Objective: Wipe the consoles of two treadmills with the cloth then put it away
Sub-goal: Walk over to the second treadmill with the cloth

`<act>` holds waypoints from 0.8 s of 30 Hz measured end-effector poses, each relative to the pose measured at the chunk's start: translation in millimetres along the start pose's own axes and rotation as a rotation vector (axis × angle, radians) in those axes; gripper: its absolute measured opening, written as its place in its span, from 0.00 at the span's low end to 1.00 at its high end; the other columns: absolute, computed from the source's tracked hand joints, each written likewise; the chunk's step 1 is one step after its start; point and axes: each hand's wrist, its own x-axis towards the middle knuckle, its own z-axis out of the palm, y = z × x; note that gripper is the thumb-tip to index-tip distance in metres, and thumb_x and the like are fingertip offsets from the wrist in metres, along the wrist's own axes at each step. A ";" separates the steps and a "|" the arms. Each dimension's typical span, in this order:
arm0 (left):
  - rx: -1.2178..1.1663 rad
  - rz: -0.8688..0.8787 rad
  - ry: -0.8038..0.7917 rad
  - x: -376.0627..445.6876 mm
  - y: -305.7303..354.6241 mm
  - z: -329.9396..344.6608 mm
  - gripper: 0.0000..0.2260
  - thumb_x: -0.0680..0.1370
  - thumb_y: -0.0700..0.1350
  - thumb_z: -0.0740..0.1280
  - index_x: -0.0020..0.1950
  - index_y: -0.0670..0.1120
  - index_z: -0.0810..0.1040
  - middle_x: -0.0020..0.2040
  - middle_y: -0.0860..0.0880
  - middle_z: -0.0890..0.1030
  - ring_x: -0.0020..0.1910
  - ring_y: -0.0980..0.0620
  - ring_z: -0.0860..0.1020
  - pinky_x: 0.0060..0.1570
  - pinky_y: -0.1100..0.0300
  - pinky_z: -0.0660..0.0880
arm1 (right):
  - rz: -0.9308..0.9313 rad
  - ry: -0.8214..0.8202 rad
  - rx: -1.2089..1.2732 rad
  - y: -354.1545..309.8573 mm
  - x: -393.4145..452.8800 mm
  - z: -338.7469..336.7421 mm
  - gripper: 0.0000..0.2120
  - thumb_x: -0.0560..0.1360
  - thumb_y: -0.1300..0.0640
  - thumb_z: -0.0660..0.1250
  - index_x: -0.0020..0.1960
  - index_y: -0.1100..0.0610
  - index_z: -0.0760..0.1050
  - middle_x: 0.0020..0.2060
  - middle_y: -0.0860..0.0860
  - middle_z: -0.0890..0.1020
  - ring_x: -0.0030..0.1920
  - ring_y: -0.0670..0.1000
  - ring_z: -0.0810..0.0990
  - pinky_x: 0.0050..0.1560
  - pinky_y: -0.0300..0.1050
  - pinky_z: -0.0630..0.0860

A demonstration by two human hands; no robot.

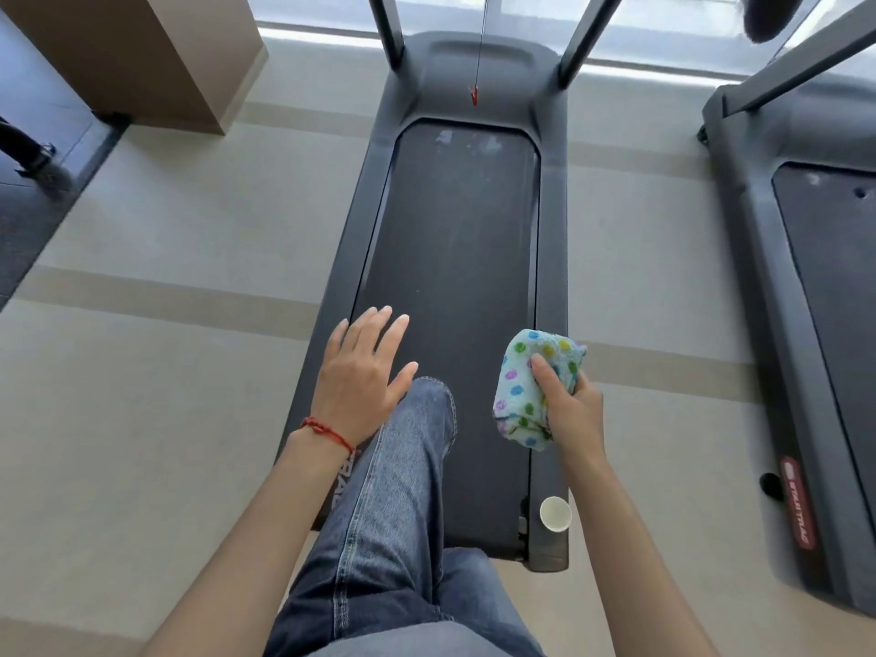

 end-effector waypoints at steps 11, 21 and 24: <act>-0.025 0.080 -0.020 184.5 -49.8 -24.2 0.22 0.77 0.51 0.58 0.65 0.40 0.74 0.62 0.39 0.76 0.62 0.40 0.74 0.60 0.42 0.70 | 0.029 0.041 0.043 -132.6 116.3 74.1 0.09 0.74 0.56 0.68 0.52 0.58 0.77 0.43 0.50 0.83 0.37 0.42 0.83 0.32 0.33 0.77; -0.038 0.133 0.011 300.3 -63.9 -85.7 0.21 0.77 0.50 0.59 0.64 0.39 0.75 0.61 0.39 0.76 0.61 0.40 0.74 0.59 0.42 0.71 | 0.040 0.040 0.057 -250.5 155.8 116.6 0.05 0.74 0.56 0.68 0.49 0.55 0.77 0.43 0.49 0.83 0.37 0.42 0.83 0.32 0.33 0.77; -0.050 0.154 0.023 328.0 -57.7 -95.7 0.21 0.77 0.51 0.59 0.64 0.39 0.75 0.61 0.39 0.76 0.61 0.40 0.74 0.60 0.42 0.71 | 0.039 0.059 0.061 -274.4 166.9 116.1 0.08 0.74 0.56 0.68 0.51 0.57 0.76 0.43 0.49 0.83 0.37 0.42 0.83 0.32 0.33 0.77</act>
